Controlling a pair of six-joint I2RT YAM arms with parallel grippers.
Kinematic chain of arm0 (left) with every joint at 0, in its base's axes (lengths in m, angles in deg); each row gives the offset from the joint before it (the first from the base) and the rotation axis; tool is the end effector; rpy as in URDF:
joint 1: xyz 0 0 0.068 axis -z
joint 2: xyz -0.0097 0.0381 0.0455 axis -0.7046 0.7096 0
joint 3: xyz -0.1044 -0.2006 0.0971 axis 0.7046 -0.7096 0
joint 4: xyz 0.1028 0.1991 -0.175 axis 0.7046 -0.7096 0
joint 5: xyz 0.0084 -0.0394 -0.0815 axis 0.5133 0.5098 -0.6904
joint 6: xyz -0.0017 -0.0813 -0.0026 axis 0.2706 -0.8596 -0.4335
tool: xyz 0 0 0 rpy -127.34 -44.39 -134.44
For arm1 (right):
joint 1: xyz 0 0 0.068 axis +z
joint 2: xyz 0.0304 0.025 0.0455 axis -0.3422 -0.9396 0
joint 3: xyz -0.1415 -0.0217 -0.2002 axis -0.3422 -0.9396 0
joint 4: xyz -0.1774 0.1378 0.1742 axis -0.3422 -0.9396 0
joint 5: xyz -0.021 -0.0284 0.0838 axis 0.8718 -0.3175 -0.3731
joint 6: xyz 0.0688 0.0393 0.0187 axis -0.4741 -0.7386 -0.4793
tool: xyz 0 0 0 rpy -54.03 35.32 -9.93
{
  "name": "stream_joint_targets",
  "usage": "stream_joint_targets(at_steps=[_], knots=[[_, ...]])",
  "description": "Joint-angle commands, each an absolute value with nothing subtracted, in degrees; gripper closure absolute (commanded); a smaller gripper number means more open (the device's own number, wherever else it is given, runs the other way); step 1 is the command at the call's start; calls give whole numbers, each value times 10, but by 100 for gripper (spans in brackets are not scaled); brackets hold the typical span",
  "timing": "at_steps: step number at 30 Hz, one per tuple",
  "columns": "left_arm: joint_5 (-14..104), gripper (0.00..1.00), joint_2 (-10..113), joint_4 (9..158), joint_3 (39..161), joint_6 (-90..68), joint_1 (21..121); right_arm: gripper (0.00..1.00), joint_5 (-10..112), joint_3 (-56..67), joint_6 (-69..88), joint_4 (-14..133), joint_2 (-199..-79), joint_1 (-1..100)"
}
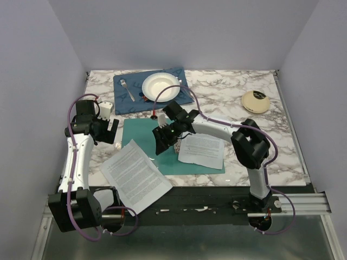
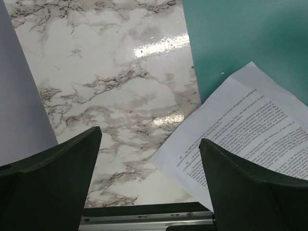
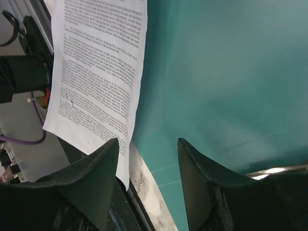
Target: Put the files into the folder
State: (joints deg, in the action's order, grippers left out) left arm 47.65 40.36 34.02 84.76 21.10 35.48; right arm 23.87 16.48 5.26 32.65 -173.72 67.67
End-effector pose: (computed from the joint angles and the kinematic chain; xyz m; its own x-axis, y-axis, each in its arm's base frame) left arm 0.2731 0.0380 0.2326 -0.7978 0.2172 -0.5624 0.1795 0.9761 0.1223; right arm 0.2801 0.3675 0.1384 -0.7049 -0.5460 -0.4527 -0.6991 0.4271 0.5735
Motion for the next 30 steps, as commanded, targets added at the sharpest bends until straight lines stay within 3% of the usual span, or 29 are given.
stream_joint_targets(at_steps=[1, 18, 27, 30], knots=[[483, 1, 407, 339, 852, 218, 351, 41, 191, 186, 63, 336, -1772, 693], [493, 1, 403, 340, 845, 224, 351, 52, 179, 223, 0, 409, -1866, 745], [498, 1, 402, 342, 845, 228, 351, 65, 172, 209, -33, 439, -1870, 755], [499, 1, 401, 342, 844, 230, 351, 75, 173, 203, -41, 447, -1869, 757]])
